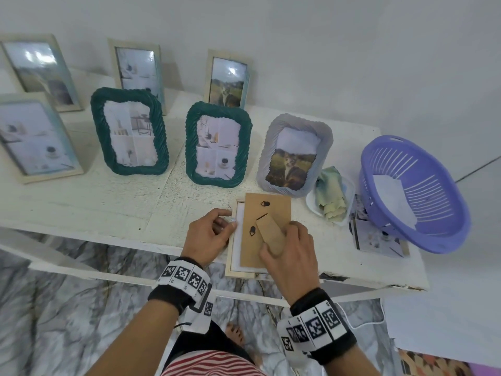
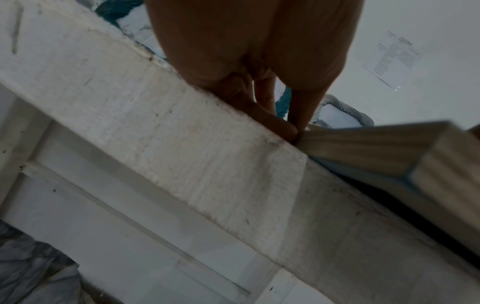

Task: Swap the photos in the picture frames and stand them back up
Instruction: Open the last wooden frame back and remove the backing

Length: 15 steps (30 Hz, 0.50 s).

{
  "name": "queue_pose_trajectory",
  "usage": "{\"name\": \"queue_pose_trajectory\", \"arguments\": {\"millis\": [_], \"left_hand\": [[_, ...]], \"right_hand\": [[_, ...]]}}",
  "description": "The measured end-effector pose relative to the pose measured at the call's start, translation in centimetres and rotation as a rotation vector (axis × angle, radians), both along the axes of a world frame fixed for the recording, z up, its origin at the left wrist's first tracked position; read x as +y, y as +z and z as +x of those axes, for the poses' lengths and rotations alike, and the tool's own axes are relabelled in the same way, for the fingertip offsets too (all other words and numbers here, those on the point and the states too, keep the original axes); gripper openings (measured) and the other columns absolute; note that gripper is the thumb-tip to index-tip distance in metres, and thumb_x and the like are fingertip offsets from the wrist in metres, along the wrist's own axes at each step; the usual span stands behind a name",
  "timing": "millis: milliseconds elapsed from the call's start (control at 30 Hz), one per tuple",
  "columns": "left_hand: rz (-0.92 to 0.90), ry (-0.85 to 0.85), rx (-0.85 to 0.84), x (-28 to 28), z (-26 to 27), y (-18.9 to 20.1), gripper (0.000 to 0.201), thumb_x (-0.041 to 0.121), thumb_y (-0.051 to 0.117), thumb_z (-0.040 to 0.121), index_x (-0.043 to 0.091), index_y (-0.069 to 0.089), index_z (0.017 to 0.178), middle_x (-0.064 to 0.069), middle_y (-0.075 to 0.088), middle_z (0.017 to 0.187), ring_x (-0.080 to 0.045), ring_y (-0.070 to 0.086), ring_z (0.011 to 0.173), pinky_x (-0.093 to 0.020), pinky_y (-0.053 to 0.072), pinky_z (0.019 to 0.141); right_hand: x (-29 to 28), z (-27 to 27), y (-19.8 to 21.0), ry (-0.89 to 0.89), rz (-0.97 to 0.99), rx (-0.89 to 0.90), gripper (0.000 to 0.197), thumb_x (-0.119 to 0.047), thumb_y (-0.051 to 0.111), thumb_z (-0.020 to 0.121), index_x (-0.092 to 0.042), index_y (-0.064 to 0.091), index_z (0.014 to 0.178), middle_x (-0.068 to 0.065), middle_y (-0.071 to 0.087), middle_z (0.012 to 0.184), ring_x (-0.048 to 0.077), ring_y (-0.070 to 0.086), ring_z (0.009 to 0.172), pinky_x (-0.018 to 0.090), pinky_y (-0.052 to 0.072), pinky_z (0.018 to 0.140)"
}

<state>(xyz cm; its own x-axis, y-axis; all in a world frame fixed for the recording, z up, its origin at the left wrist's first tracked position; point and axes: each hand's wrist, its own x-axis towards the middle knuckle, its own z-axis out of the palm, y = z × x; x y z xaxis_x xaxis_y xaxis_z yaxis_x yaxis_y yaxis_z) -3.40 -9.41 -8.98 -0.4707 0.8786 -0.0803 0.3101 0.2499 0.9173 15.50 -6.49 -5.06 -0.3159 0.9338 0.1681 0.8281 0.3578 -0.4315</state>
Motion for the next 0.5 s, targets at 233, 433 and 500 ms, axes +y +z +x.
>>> {"name": "queue_pose_trajectory", "arguments": {"millis": [233,433,500], "left_hand": [[-0.004,0.02,0.002,0.0,0.2,0.1,0.022,0.022,0.071,0.087,0.022,0.067,0.109,0.007,0.065,0.079,-0.002,0.059,0.063,-0.027,0.059,0.067],[0.007,0.045,-0.009,-0.1,0.2,-0.1,0.021,0.019,0.071,0.087,0.022,0.068,0.108,0.006,0.065,0.078,0.0,0.056,0.062,-0.02,0.055,0.067],[0.01,0.045,-0.008,-0.1,0.2,-0.1,0.021,0.019,0.071,0.087,0.023,0.068,0.107,0.008,0.064,0.077,0.0,0.056,0.062,-0.021,0.055,0.068]], "right_hand": [[1.3,4.7,0.2,-0.129,-0.143,0.059,0.04,-0.031,0.068,0.08,-0.007,0.054,0.109,0.006,0.055,0.108,0.023,0.048,0.096,0.033,0.041,0.081],[1.4,7.8,-0.6,-0.15,-0.229,-0.014,0.042,-0.036,0.067,0.08,-0.012,0.054,0.113,0.002,0.058,0.109,0.021,0.046,0.101,0.032,0.041,0.077],[1.4,8.4,-0.7,-0.144,-0.195,-0.048,0.044,-0.038,0.069,0.079,-0.012,0.056,0.112,0.002,0.058,0.107,0.021,0.047,0.099,0.032,0.042,0.076]]}}
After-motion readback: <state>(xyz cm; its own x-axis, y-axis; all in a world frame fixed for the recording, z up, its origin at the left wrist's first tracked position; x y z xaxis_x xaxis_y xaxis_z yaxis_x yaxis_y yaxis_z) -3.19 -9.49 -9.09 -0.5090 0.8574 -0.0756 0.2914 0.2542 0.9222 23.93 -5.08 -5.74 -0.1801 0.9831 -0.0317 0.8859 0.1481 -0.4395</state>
